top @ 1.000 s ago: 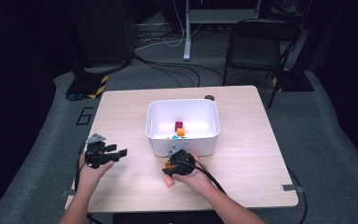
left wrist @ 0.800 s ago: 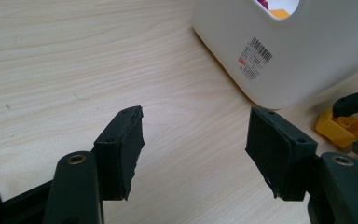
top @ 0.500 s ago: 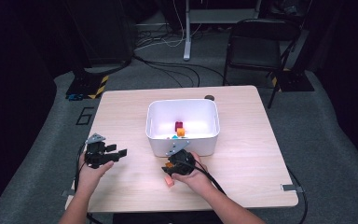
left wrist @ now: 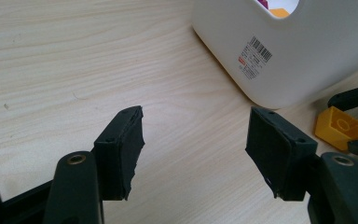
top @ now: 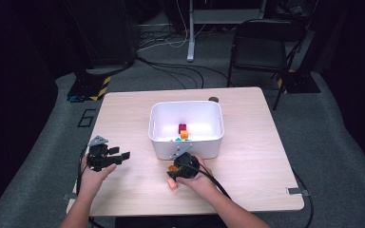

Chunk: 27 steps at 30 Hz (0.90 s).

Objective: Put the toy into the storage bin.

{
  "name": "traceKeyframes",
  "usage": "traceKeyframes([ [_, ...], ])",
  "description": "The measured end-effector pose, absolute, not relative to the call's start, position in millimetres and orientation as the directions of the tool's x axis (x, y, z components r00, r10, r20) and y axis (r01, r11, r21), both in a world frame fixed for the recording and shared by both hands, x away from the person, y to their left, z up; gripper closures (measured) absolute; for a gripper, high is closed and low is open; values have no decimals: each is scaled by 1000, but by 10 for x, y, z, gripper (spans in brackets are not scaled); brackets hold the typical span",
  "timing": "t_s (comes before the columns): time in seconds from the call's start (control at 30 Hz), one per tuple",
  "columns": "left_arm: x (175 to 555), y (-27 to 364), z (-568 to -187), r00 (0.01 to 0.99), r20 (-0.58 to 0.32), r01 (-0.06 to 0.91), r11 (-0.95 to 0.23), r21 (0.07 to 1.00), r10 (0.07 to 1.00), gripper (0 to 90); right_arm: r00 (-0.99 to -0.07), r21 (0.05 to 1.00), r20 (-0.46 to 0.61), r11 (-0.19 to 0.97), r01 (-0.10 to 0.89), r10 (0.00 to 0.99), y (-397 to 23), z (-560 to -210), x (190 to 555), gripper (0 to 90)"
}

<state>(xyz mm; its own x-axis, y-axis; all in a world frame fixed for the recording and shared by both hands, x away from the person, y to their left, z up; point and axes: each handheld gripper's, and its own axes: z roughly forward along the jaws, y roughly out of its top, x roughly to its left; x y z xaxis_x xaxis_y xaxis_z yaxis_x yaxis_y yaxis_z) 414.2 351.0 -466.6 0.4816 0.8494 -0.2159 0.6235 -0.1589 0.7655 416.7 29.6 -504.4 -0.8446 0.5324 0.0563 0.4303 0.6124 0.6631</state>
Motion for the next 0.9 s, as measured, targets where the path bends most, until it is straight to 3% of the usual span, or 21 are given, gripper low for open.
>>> traceKeyframes([
  [0.07, 4140, 3516, -4664, 480, -215, 625, -159, 764, 850, 358, -846, 664, 59, 612, 430, 530, 316, -5062, 4177, 472],
  [0.17, 4136, 3519, -4660, 481, -213, 624, -161, 764, 850, 358, -848, 662, 61, 615, 429, 526, 340, -5073, 4180, 570],
  [0.9, 4139, 3507, -4667, 480, -214, 626, -161, 763, 851, 358, -886, 681, 79, 624, 383, 457, 208, -4610, 4016, 584],
])
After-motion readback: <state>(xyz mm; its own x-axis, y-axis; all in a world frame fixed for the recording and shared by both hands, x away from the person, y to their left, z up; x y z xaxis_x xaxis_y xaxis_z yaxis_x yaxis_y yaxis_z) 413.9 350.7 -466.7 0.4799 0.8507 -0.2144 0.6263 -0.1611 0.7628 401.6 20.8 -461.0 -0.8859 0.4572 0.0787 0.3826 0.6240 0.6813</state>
